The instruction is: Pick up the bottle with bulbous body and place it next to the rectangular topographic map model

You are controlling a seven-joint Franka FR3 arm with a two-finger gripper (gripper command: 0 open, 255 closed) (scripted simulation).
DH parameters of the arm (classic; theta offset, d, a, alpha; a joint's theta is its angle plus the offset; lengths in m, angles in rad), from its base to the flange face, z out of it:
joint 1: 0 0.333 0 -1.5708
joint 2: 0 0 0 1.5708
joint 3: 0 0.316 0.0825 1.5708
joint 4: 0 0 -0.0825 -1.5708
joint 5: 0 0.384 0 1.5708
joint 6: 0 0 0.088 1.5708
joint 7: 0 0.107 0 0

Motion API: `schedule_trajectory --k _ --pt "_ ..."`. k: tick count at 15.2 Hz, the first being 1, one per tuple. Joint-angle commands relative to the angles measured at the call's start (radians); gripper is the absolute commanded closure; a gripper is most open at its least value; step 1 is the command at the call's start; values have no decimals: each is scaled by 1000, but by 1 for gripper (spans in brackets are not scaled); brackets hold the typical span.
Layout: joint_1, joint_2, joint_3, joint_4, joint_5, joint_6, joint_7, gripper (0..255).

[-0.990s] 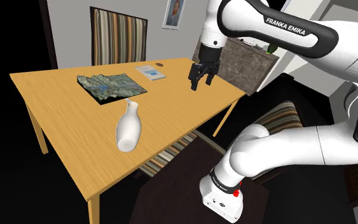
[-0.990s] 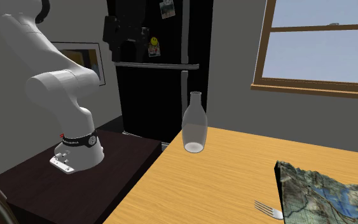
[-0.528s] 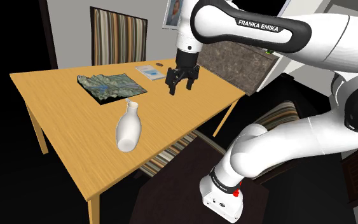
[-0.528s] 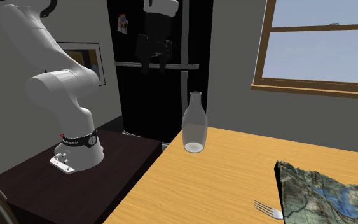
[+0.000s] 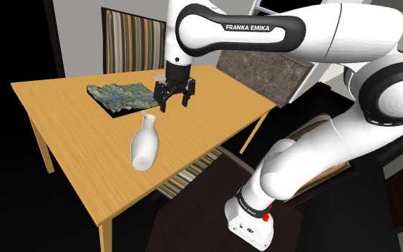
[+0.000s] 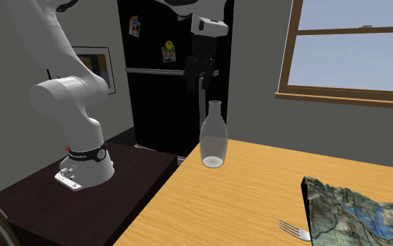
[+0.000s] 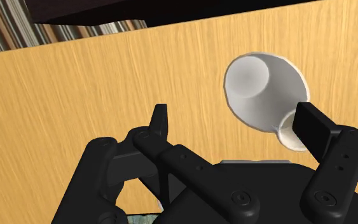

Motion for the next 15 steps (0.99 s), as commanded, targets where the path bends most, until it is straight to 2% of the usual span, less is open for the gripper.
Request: schedule_trajectory --k 1,6,15 --pt "9 62 22 33 9 33 35 0" --pt "27 227 65 139 10 97 111 0" --pt "30 242 69 51 10 200 112 0"
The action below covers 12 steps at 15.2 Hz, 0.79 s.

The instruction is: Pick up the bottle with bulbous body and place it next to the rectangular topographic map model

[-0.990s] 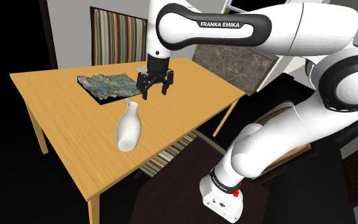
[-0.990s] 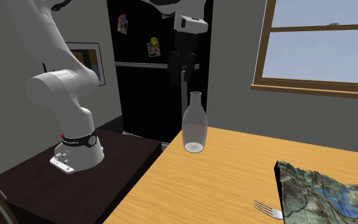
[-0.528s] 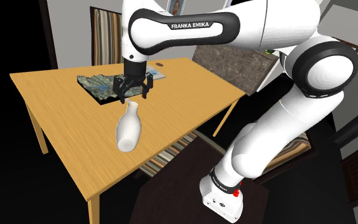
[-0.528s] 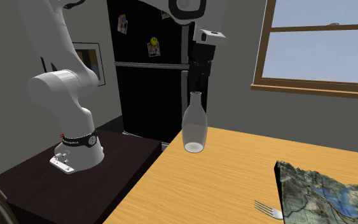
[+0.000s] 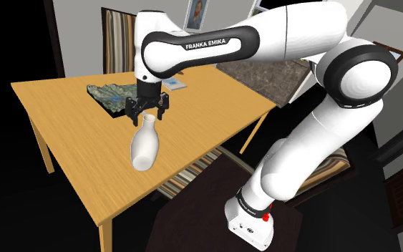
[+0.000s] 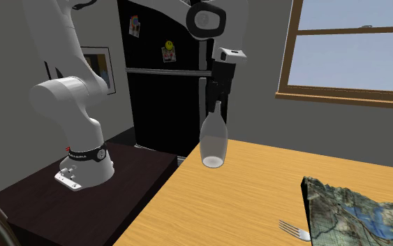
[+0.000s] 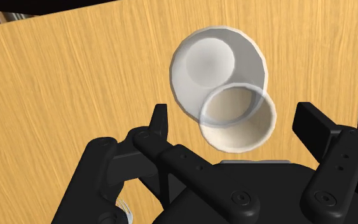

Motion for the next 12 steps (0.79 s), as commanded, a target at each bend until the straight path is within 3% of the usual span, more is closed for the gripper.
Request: schedule_trajectory --k 1,6,7,12 --pt "0 0 0 -6 0 7 -1 0" --pt "0 0 0 -6 0 7 -1 0" --pt "0 0 0 -6 0 7 -1 255" --pt "0 0 0 -6 0 7 -1 255"
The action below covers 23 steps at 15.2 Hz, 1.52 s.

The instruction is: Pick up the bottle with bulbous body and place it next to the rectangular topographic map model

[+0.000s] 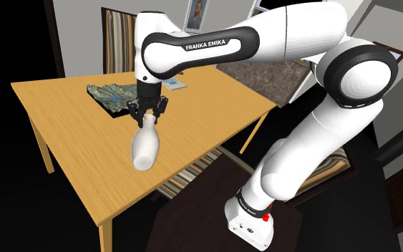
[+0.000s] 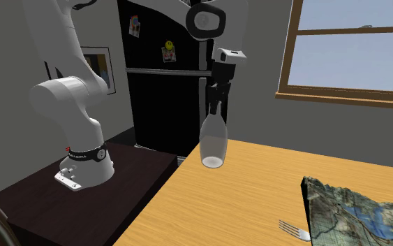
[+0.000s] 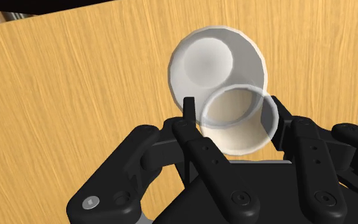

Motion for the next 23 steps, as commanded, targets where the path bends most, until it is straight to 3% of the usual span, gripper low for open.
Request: schedule_trajectory --k 1,4,23 --pt "0 1 0 -1 0 0 0 255" --pt "0 0 0 -1 -1 0 0 255" --pt "-4 -49 -9 205 4 -255 2 255"
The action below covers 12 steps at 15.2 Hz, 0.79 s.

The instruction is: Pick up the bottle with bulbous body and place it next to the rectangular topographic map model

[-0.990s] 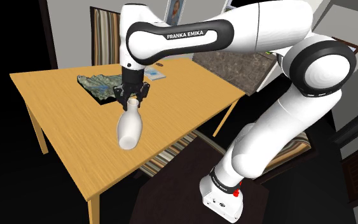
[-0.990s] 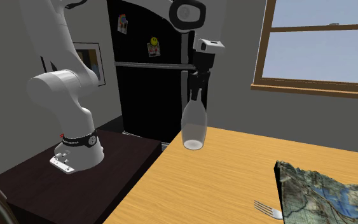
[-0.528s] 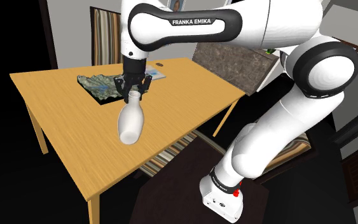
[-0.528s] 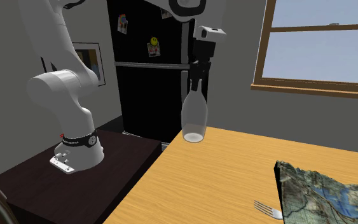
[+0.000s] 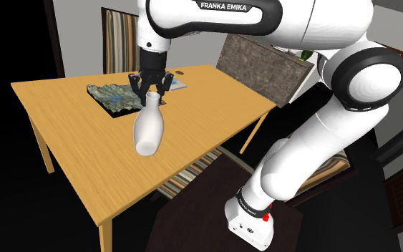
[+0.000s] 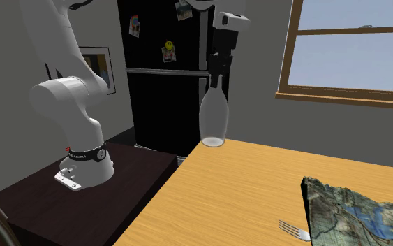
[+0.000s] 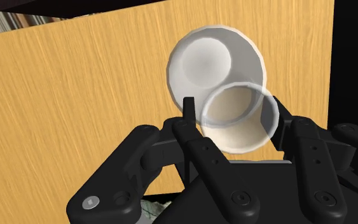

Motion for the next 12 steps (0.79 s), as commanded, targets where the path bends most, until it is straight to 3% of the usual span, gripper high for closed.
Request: schedule_trajectory --k 1,12 --pt "-1 -1 -1 28 0 -30 0 255" --pt "-3 9 -4 187 -4 -178 7 255"
